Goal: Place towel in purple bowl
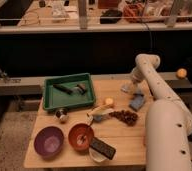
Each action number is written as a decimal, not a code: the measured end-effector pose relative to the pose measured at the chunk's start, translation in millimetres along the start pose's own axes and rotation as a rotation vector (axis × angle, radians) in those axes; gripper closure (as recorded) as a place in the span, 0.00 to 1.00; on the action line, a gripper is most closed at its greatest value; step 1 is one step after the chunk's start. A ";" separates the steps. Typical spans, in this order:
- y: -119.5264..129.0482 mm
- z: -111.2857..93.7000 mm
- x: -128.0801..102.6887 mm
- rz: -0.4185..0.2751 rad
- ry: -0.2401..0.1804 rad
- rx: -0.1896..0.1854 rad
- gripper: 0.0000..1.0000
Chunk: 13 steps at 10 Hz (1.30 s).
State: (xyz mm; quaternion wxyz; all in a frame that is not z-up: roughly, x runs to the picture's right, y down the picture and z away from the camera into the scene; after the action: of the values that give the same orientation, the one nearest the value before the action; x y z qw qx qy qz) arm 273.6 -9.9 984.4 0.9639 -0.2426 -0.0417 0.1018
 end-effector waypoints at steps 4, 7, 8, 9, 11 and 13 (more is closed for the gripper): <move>0.3 10.7 21.9 0.057 0.030 -0.007 0.20; 3.1 19.9 34.8 0.109 0.018 -0.029 0.20; 3.9 22.6 37.7 0.119 0.009 -0.031 0.22; 5.0 25.3 38.8 0.123 0.002 -0.032 0.28; 8.3 32.4 41.8 0.133 -0.009 -0.039 0.30; 11.4 37.5 42.4 0.137 -0.019 -0.044 0.39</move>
State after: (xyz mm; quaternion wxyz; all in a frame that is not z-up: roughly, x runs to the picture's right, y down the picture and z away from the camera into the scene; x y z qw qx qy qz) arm 308.1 26.3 1013.2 0.9486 -0.2652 -0.0363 0.1690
